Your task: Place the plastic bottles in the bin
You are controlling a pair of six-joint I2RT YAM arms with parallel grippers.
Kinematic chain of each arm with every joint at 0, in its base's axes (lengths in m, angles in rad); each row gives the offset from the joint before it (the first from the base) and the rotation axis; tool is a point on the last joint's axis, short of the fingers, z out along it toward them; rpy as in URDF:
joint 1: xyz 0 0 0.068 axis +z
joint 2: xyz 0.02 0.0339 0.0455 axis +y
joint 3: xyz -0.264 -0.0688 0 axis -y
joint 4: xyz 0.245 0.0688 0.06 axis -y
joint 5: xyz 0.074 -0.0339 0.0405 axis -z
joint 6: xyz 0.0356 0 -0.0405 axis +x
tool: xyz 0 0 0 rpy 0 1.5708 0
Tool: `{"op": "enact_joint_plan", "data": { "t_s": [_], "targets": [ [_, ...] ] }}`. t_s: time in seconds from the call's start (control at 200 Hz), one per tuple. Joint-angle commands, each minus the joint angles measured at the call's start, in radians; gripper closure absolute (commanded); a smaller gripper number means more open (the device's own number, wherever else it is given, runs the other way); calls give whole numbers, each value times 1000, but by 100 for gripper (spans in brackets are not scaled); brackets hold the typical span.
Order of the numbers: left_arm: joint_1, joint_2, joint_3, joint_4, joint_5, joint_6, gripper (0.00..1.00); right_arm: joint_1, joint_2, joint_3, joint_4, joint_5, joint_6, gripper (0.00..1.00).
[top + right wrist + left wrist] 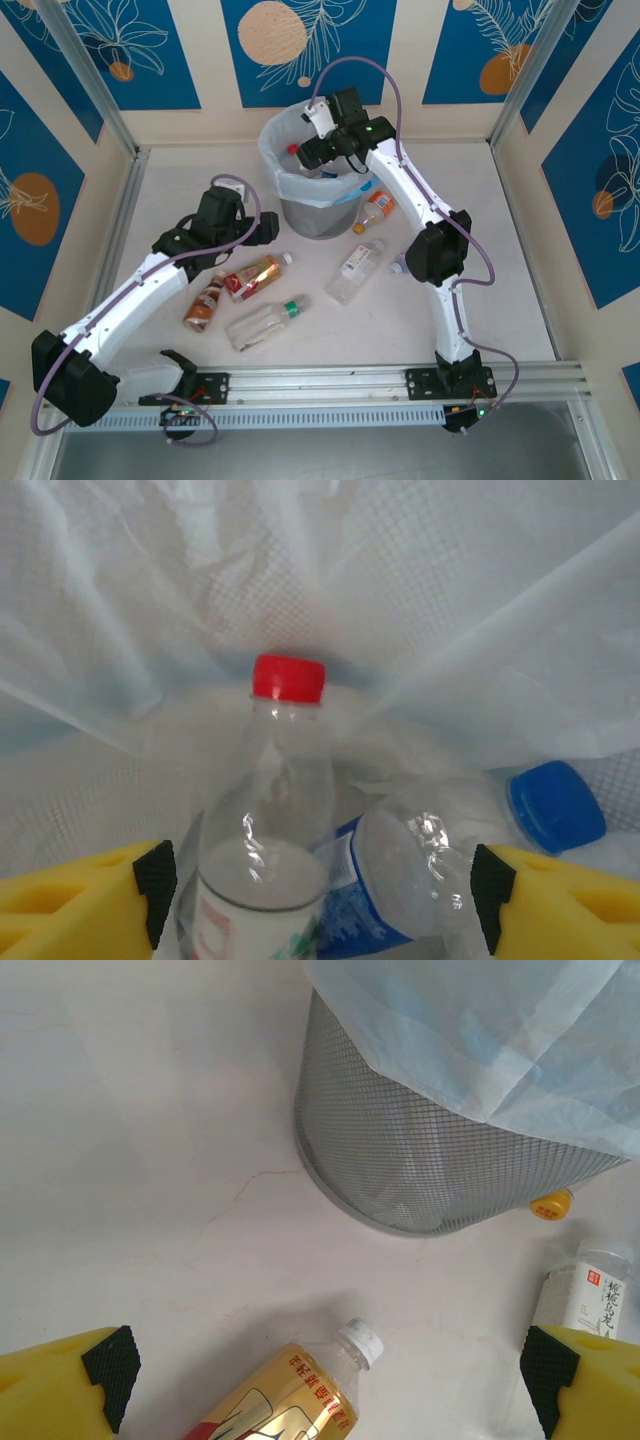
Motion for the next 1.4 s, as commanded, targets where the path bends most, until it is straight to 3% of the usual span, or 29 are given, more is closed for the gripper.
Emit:
{"op": "enact_joint_plan", "data": {
  "t_s": [0.0, 0.26, 0.455, 0.5, 0.73, 1.06, 1.395],
  "targets": [
    [7, 13, 26, -59, -43, -63, 1, 12, -6, 53, -15, -32, 3, 19],
    [10, -32, -51, -128, -89, -197, 1, 13, -56, 54, 31, -54, 100, 14],
    [16, -87, -84, -226, -128, -236, 1, 16, -138, 0, 109, -33, 211, 6],
    [17, -95, -97, -239, -140, -244, 1, 18, -162, -25, 133, -26, 237, 0],
    [62, -92, -138, -296, -122, -246, 1, 25, -278, -143, 201, 35, 310, 0],
    [194, -170, -284, -315, -109, -280, 1, 45, -595, -550, 483, 10, 374, 0],
    [201, -183, -381, -313, -83, -326, 1, 45, -896, -933, 653, 49, 470, 1]
  ]
}}
